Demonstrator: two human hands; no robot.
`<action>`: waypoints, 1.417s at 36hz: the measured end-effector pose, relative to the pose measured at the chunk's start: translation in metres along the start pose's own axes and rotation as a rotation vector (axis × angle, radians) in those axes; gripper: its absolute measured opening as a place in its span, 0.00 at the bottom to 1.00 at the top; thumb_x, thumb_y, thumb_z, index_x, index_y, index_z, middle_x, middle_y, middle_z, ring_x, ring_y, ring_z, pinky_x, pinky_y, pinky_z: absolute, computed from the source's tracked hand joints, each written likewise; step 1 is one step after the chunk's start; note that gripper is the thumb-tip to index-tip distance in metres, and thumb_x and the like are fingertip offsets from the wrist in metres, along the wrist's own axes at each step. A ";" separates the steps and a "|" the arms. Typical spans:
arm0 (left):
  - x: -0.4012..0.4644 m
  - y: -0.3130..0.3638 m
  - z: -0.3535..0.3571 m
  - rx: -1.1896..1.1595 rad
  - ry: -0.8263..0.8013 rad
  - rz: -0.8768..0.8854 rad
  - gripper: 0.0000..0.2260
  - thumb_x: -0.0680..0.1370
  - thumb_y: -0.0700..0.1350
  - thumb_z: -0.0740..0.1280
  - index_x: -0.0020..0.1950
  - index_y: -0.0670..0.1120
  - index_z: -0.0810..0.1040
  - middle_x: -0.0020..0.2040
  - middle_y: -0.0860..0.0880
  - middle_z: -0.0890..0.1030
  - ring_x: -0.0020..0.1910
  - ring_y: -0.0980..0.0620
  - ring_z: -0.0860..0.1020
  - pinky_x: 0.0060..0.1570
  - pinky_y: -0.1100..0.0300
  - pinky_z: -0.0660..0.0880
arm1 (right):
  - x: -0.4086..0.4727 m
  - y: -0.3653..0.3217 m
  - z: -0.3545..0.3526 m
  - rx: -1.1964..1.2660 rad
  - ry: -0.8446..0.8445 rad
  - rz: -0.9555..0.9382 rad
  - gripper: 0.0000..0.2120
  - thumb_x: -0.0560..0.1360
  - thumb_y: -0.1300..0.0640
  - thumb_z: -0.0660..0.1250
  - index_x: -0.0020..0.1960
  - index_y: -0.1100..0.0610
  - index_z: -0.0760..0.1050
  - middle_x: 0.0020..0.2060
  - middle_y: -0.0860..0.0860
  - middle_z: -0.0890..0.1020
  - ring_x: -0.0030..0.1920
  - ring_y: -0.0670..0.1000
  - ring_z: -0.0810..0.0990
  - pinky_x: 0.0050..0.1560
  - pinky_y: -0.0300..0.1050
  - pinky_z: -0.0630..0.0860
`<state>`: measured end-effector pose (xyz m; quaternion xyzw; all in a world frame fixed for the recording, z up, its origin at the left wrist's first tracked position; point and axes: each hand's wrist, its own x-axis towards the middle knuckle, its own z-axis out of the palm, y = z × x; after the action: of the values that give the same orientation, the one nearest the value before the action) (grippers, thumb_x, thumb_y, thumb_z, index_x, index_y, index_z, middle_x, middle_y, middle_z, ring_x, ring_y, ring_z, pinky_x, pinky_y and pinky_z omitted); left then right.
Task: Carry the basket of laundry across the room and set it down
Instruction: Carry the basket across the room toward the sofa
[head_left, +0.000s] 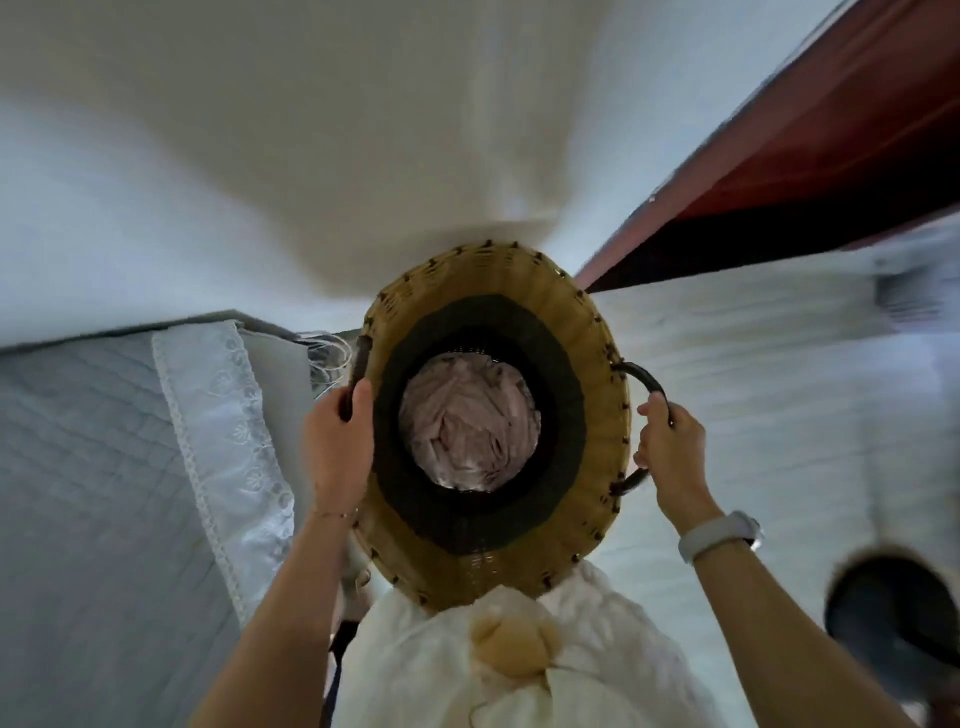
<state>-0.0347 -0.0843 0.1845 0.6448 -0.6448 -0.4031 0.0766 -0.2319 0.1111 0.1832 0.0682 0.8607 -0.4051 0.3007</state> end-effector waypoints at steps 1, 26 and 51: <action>-0.003 0.004 -0.001 0.002 -0.027 0.023 0.17 0.78 0.50 0.57 0.32 0.43 0.69 0.28 0.49 0.68 0.29 0.52 0.66 0.30 0.59 0.61 | -0.008 0.001 -0.006 0.011 0.032 -0.003 0.14 0.78 0.53 0.55 0.37 0.58 0.70 0.25 0.53 0.65 0.27 0.51 0.62 0.31 0.46 0.63; -0.270 0.090 0.095 0.170 -0.870 0.888 0.16 0.78 0.49 0.60 0.33 0.44 0.71 0.28 0.50 0.71 0.29 0.52 0.69 0.30 0.59 0.64 | -0.286 0.220 -0.175 0.752 1.057 0.387 0.16 0.78 0.52 0.54 0.34 0.54 0.71 0.25 0.54 0.66 0.27 0.51 0.63 0.30 0.44 0.63; -0.722 -0.074 0.249 0.675 -1.538 1.152 0.15 0.79 0.50 0.58 0.34 0.46 0.73 0.30 0.49 0.72 0.30 0.53 0.68 0.30 0.59 0.65 | -0.516 0.544 -0.288 1.027 1.723 0.916 0.26 0.77 0.49 0.55 0.42 0.74 0.71 0.30 0.57 0.67 0.32 0.56 0.65 0.35 0.49 0.63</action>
<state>-0.0185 0.6770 0.2779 -0.2098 -0.8118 -0.4073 -0.3621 0.2493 0.7493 0.2627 0.7574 0.4043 -0.3816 -0.3425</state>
